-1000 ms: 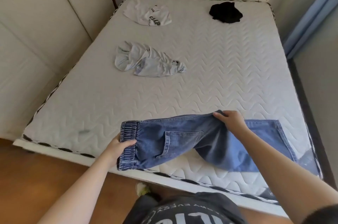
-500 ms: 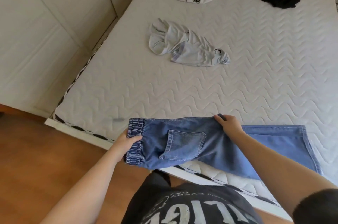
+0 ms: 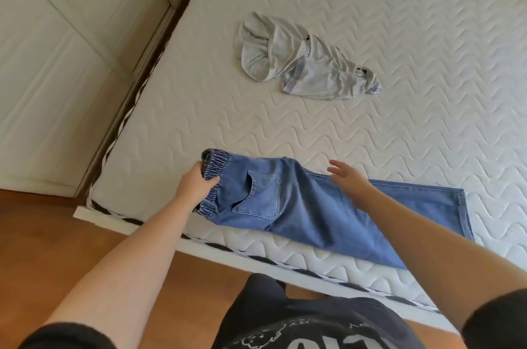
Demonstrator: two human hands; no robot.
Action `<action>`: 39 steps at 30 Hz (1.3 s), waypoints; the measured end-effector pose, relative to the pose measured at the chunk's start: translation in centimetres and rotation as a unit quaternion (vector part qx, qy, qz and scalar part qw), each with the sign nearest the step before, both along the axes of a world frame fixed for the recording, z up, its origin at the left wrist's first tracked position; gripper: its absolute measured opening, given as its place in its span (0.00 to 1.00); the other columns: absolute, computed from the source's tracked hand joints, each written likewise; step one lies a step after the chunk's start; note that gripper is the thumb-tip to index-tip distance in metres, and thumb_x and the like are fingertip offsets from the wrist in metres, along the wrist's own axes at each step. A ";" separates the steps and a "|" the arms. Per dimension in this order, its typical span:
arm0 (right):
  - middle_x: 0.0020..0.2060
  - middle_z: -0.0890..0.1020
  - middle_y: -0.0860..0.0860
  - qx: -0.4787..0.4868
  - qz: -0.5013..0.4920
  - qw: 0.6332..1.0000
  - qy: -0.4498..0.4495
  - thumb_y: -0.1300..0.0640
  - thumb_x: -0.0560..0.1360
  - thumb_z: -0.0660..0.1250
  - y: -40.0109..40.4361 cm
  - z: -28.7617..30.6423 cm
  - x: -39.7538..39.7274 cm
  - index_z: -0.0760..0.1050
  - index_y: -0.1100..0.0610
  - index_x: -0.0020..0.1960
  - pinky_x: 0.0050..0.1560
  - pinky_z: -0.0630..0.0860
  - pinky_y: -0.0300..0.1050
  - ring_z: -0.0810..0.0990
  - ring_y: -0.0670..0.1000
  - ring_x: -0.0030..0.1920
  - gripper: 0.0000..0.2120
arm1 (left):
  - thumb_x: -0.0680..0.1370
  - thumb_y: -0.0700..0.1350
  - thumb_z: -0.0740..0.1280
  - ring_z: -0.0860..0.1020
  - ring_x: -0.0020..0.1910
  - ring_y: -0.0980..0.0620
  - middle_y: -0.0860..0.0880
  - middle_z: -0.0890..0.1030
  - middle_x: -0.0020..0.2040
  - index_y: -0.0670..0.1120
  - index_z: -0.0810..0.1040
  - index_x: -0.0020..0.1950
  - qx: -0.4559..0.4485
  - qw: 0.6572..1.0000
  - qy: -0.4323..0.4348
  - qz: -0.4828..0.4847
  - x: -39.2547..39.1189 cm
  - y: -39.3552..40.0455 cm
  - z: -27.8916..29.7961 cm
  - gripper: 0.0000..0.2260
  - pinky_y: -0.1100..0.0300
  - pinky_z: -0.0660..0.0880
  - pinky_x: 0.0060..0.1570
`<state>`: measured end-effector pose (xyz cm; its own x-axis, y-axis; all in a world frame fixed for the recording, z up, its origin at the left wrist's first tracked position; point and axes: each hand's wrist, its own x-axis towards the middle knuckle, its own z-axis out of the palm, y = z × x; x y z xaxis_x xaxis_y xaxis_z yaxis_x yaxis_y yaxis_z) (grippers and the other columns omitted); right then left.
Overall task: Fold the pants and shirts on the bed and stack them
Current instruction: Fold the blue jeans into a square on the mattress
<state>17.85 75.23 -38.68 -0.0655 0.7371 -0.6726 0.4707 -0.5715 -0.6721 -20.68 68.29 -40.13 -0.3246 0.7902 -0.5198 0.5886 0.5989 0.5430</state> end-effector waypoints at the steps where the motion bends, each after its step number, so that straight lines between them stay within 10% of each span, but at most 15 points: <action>1: 0.69 0.74 0.57 -0.004 0.019 1.000 -0.007 0.67 0.81 0.59 -0.5 -0.1 0.5 0.65 0.56 0.74 0.67 0.70 0.51 0.73 0.55 0.68 0.22 | 0.75 0.51 0.70 0.79 0.55 0.39 0.41 0.81 0.56 0.45 0.72 0.64 -0.002 1.000 0.014 -0.002 0.1 0.5 -0.3 0.20 0.53 0.74 0.49; 18: 0.69 0.74 0.49 0.006 -0.063 0.996 -0.063 0.58 0.82 0.59 -7.8 -3.5 12.8 0.65 0.49 0.75 0.58 0.73 0.46 0.76 0.50 0.63 0.22 | 0.80 0.44 0.65 0.67 0.72 0.46 0.46 0.69 0.73 0.46 0.67 0.75 0.033 0.966 0.057 -0.251 19.4 0.4 -1.4 0.23 0.52 0.66 0.69; 25: 0.67 0.75 0.47 -0.019 -0.165 0.984 -0.065 0.57 0.81 0.59 -11.1 -4.7 25.9 0.64 0.48 0.75 0.33 0.72 0.37 0.78 0.49 0.53 0.23 | 0.80 0.40 0.63 0.68 0.71 0.47 0.47 0.71 0.72 0.46 0.69 0.74 0.042 0.929 0.044 -0.365 33.4 1.1 -1.5 0.21 0.56 0.64 0.69; 33: 0.67 0.76 0.53 -0.031 -0.271 0.959 -0.077 0.63 0.79 0.61 -13.6 -9.6 39.8 0.68 0.54 0.73 0.56 0.74 0.47 0.78 0.53 0.60 0.23 | 0.81 0.42 0.62 0.71 0.68 0.48 0.49 0.72 0.71 0.48 0.69 0.74 0.001 0.886 0.034 -0.462 49.6 3.2 -6.2 0.20 0.57 0.66 0.67; 39: 0.66 0.76 0.55 -0.044 -0.277 0.954 -0.110 0.63 0.78 0.63 -14.1 -14.2 45.8 0.65 0.55 0.75 0.54 0.71 0.42 0.77 0.54 0.60 0.26 | 0.82 0.45 0.60 0.70 0.69 0.50 0.51 0.71 0.72 0.49 0.69 0.74 -0.028 0.859 0.034 -0.509 58.7 5.7 -10.6 0.19 0.57 0.64 0.67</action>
